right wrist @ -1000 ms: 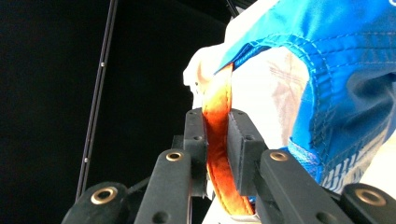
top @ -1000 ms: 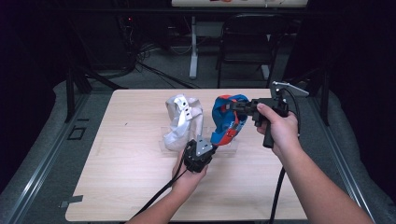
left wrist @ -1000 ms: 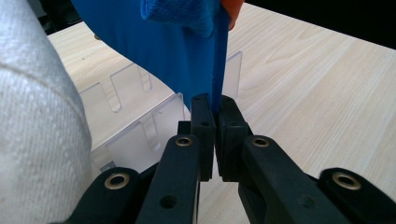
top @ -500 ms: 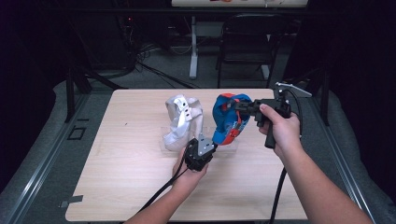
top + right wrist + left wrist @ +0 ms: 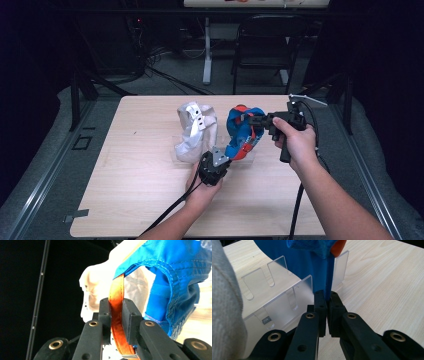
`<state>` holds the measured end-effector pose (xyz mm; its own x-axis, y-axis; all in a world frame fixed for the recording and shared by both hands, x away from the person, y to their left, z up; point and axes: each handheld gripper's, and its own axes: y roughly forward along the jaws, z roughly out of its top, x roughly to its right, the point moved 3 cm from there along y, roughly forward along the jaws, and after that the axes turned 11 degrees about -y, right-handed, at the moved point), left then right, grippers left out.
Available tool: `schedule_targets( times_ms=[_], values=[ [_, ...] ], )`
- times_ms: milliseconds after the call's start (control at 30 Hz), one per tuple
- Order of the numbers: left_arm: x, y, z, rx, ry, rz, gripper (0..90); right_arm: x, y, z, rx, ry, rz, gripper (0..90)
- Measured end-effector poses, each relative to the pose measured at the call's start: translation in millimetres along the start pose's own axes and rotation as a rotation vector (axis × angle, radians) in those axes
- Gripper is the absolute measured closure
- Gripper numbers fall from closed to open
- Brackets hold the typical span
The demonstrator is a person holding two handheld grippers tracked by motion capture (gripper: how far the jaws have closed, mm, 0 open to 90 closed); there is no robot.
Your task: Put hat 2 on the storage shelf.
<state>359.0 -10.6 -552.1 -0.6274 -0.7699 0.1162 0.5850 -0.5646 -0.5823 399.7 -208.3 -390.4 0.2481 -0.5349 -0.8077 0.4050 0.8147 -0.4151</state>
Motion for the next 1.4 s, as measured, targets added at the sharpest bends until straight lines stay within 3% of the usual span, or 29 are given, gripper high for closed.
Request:
schedule_targets(
  times_ms=[200,533,733,933,1167,1267,1367,1400],
  values=[
    [-1.3,-2.7,-0.3,-0.01,-0.01,-0.002,86.2,4.4,2.0,-0.9,0.007,0.001,-0.017,78.6],
    [1.0,-16.9,-4.2,0.019,0.006,-0.006,78.0,5.4,0.4,-2.0,0.011,-0.026,-0.049,78.0],
    [2.0,-26.6,-6.1,0.027,-0.003,-0.028,74.1,6.6,-4.8,-2.1,0.022,-0.039,-0.07,77.3],
    [1.3,-39.6,-10.2,0.031,-0.03,-0.048,64.6,6.8,-10.7,-2.7,0.049,-0.059,-0.092,72.5],
    [-6.0,-51.6,-15.0,0.01,-0.047,-0.089,55.3,7.7,-18.3,-4.4,0.063,-0.112,-0.119,64.1],
    [-11.8,-61.0,-17.6,0.009,-0.066,-0.119,52.3,9.0,-23.2,-7.4,0.09,-0.173,-0.165,58.6],
    [-13.3,-67.6,-19.4,0.011,-0.058,-0.127,49.9,11.3,-27.2,-10.3,0.113,-0.217,-0.178,53.9],
    [-15.1,-75.3,-22.1,0.005,-0.033,-0.126,49.1,11.7,-28.0,-11.8,0.125,-0.23,-0.186,52.6]
  ],
)
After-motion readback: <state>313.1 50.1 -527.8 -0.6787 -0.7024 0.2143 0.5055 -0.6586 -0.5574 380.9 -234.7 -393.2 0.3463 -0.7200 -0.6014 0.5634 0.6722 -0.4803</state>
